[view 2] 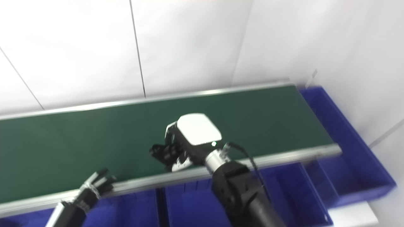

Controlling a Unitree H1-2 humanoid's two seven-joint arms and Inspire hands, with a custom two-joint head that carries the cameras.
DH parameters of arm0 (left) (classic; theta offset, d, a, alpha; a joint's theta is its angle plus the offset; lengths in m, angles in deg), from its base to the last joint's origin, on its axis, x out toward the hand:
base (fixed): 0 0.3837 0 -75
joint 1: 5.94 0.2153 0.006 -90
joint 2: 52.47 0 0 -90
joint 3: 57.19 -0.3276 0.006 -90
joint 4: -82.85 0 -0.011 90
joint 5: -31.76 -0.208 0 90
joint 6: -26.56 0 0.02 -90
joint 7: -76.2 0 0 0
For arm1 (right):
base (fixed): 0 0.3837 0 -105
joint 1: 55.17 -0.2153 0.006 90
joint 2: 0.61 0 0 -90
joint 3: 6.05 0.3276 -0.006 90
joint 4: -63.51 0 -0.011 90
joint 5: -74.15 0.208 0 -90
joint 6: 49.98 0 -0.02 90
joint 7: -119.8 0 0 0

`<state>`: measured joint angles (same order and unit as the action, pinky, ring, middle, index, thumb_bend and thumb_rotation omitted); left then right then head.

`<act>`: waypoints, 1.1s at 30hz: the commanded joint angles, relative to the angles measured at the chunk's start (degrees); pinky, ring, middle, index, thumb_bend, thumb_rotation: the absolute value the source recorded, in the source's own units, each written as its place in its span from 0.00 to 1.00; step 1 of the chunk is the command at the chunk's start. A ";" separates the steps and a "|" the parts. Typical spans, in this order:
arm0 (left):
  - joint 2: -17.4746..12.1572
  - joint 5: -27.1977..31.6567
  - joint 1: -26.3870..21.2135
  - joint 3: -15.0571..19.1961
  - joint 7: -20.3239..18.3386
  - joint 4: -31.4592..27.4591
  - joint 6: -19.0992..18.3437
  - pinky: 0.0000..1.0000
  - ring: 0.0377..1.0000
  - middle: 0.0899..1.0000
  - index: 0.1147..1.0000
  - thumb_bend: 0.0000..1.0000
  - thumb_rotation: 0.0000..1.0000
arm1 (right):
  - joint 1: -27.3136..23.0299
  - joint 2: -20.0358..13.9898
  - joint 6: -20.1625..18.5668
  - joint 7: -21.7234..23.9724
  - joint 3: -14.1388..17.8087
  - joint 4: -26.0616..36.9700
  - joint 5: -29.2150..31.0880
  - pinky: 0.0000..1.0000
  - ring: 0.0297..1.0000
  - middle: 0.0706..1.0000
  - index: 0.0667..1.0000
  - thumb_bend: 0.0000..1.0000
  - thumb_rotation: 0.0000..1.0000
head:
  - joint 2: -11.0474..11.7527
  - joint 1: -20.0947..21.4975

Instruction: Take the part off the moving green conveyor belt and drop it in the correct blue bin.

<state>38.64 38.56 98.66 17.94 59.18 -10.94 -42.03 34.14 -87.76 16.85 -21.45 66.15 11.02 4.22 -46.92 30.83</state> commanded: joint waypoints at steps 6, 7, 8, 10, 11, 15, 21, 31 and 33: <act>-2.00 3.92 -1.85 2.14 -2.29 -5.75 -4.59 0.84 0.89 0.85 0.91 0.88 0.68 | 6.10 2.02 2.66 5.03 4.81 7.03 -5.08 0.21 0.26 0.43 0.45 0.52 0.01 | -2.38 1.85; -1.98 4.42 -1.89 2.29 -2.49 -6.34 -5.49 0.84 0.89 0.85 0.91 0.88 0.68 | 7.06 2.19 3.41 4.93 5.12 7.38 -5.57 0.21 0.26 0.43 0.45 0.52 0.01 | -3.20 1.86; -1.93 4.77 -1.89 2.42 -2.68 -6.75 -6.14 0.85 0.89 0.85 0.90 0.88 0.68 | 7.69 2.40 4.05 4.94 5.42 7.62 -5.90 0.19 0.24 0.43 0.45 0.52 0.00 | -3.20 1.86; -1.86 4.98 -1.93 2.57 -2.99 -7.57 -7.28 0.85 0.89 0.85 0.91 0.88 0.68 | 9.54 2.57 5.15 5.24 5.75 8.27 -6.36 0.22 0.26 0.43 0.45 0.52 0.01 | -3.59 1.62; -1.75 4.94 -1.93 2.66 -3.12 -7.85 -7.56 0.85 0.89 0.85 0.91 0.88 0.68 | 10.78 2.69 5.77 5.17 5.74 8.60 -6.75 0.23 0.27 0.43 0.45 0.52 0.01 | -3.91 1.46; -1.05 3.90 -1.87 2.94 -3.06 -8.67 -8.43 0.82 0.88 0.84 0.91 0.87 0.68 | 14.12 3.34 8.10 4.30 6.04 8.85 -7.54 0.17 0.22 0.43 0.45 0.52 0.01 | -4.56 0.94; -0.26 3.33 -1.78 2.74 -3.13 -9.19 -8.61 0.83 0.88 0.84 0.91 0.86 0.68 | 17.02 3.69 11.04 2.06 7.04 6.96 -7.54 0.15 0.19 0.43 0.45 0.52 0.00 | -5.07 -0.31; 0.93 2.42 -1.20 2.95 -3.05 -10.13 -9.19 0.83 0.87 0.84 0.89 0.88 0.67 | 19.61 4.13 12.34 -6.59 7.90 -0.54 -11.20 0.44 0.52 0.61 0.66 0.79 0.55 | -5.49 -2.02; 1.01 1.96 -1.18 2.95 -3.00 -10.09 -8.95 0.82 0.87 0.84 0.89 0.88 0.67 | 19.74 4.66 11.97 -4.00 7.86 -0.48 -13.80 0.64 0.69 0.74 0.77 0.89 0.69 | -5.45 -2.07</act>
<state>39.56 41.09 97.75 20.59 56.01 -19.45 -51.99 54.22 -83.65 27.40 -26.35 73.78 9.13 -7.45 -52.47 28.83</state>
